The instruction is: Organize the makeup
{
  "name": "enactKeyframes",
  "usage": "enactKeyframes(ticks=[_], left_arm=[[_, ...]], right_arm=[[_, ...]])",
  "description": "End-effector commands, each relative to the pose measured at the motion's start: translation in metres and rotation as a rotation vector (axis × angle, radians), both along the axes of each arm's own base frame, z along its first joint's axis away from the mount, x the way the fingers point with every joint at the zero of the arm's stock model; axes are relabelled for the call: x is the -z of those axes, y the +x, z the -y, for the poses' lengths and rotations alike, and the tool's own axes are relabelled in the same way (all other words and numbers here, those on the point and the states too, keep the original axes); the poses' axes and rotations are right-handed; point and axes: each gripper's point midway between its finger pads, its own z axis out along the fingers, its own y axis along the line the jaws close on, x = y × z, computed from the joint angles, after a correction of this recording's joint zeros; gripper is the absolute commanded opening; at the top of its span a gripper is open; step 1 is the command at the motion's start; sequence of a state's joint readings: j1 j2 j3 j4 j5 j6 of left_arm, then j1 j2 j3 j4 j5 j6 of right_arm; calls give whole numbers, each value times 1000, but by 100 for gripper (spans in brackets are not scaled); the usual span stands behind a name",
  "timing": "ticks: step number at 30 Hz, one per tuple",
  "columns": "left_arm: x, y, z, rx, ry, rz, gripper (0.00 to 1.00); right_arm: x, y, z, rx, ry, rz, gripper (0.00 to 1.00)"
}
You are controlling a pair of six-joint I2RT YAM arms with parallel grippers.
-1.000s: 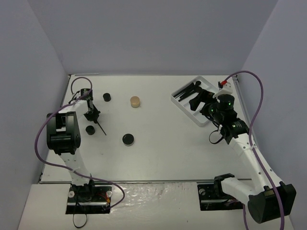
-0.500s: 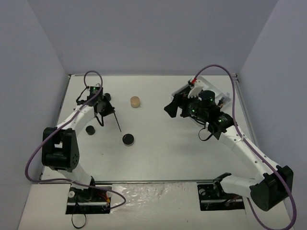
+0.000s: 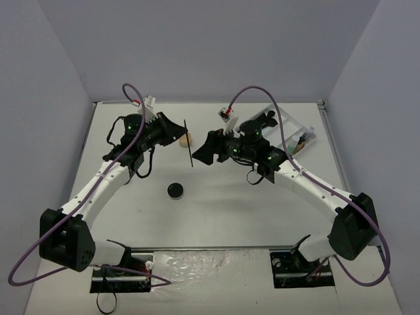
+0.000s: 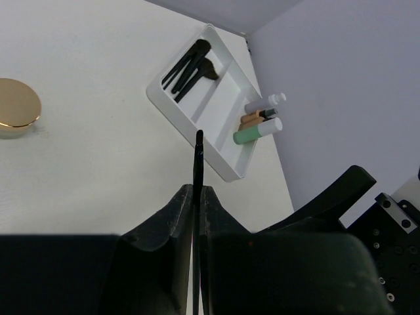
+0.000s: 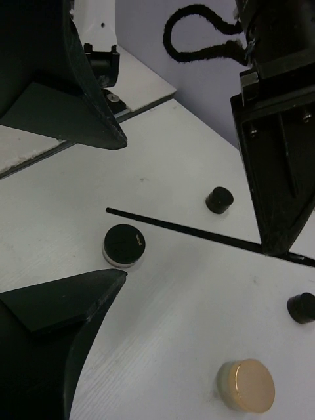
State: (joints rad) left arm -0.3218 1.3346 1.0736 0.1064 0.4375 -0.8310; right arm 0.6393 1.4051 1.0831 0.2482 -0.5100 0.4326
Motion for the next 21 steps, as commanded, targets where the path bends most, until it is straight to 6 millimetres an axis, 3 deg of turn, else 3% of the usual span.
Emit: enactKeyframes(ticks=[1, 12, 19, 21], left_arm=[[-74, -15, 18, 87, -133, 216, 0], [-98, -34, 36, 162, -177, 293, 0], [-90, -35, 36, 167, -135, 295, 0], [-82, -33, 35, 164, -114, 281, 0]], right_arm=[[-60, -1, -26, -82, 153, 135, 65], [-53, 14, -38, -58, 144, 137, 50], [-59, 21, -29, 12, 132, 160, 24], [-58, 25, -22, 60, 112, 162, 9]])
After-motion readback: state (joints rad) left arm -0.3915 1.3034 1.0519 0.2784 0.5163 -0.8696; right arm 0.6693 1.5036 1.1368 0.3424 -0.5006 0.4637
